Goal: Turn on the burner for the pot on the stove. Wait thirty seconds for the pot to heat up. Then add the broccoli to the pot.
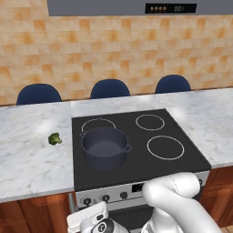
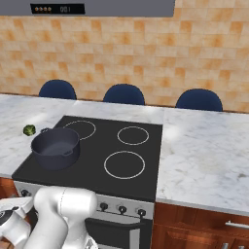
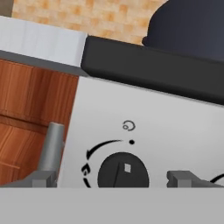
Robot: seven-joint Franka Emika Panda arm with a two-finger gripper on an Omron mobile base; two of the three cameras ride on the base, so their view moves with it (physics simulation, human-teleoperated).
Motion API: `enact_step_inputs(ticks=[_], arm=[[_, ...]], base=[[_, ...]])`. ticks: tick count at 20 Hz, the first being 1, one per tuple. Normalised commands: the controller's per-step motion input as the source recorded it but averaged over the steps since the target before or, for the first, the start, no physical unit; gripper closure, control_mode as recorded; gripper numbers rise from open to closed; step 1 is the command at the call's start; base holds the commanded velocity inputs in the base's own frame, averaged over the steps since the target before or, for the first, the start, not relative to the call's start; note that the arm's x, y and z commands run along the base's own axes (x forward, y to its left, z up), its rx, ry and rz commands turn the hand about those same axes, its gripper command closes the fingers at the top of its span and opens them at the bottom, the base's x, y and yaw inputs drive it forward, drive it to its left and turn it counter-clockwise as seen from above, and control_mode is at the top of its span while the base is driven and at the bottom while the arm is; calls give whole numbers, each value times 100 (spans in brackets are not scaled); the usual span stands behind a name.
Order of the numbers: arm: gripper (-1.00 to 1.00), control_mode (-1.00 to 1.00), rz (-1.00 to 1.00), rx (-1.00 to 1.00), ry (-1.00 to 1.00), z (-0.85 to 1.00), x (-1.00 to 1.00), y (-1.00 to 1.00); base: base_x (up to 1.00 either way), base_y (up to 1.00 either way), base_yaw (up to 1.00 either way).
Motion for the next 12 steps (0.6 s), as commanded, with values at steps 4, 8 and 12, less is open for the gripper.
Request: enact_step_inputs(ticks=[4, 8, 12], arm=[[-100, -100, 0, 0, 0, 0, 7, -12], [-100, -100, 0, 0, 0, 0, 4, -6], [-100, -100, 0, 0, 0, 0, 0, 0]], base=[[0, 0, 0], [0, 0, 0], [0, 0, 0]])
